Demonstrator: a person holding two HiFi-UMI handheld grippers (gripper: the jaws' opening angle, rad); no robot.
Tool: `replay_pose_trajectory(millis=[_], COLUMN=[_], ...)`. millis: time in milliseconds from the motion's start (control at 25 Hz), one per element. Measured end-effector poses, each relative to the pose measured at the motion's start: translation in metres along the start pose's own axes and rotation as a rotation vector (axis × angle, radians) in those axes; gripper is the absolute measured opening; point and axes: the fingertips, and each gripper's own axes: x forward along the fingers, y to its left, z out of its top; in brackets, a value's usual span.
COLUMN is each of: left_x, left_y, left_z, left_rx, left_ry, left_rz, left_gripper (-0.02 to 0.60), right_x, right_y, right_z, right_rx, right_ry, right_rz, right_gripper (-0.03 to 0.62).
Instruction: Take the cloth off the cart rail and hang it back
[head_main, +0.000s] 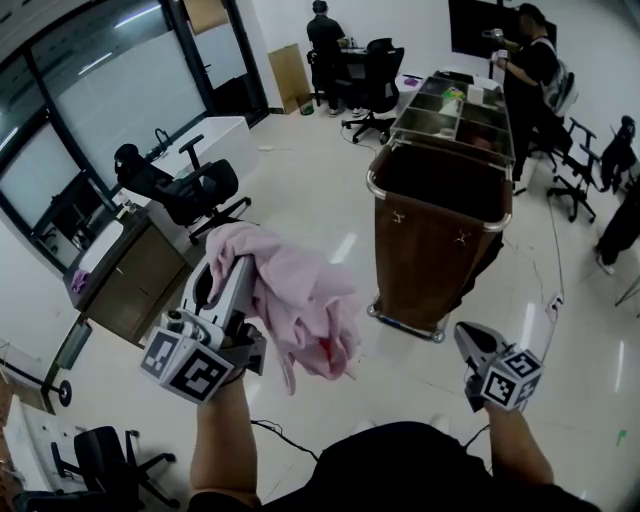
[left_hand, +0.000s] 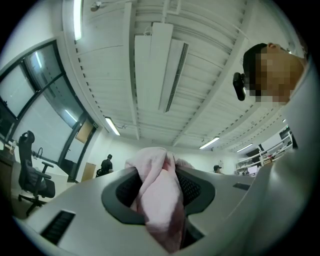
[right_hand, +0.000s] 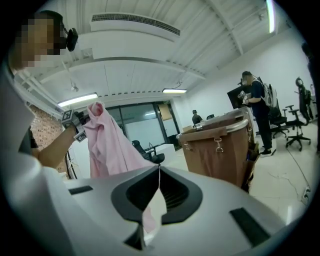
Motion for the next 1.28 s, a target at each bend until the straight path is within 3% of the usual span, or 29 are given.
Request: replay_pose_trajectory(millis=[280, 600, 840, 1280], left_x=[-0.033, -0.047, -0.036, -0.024], left_y=[0.011, 0.02, -0.001, -0.025], left_z=[-0.047, -0.134, -0.192, -0.204], left_rx=[0.023, 0.007, -0.011, 0.015], left_ry=[0.126, 0.239, 0.304, 0.347], left_rz=[0.022, 0.041, -0.027, -0.136], left_gripper=[0.153, 0.153, 0.153, 0.153], right_x=[0.021, 0.015, 0.007, -0.005], right_y=[0.042, 0.061, 0.061, 0.045], right_z=[0.007, 0.024, 0.029, 0.043], right_rx=[-0.014, -0.036, -0.048, -0.051], right_ry=[-0.012, -0.055, -0.072, -0.109], right_rz=[0.046, 0.032, -0.007, -0.087], right_gripper=[0.02, 0.02, 0.02, 0.02])
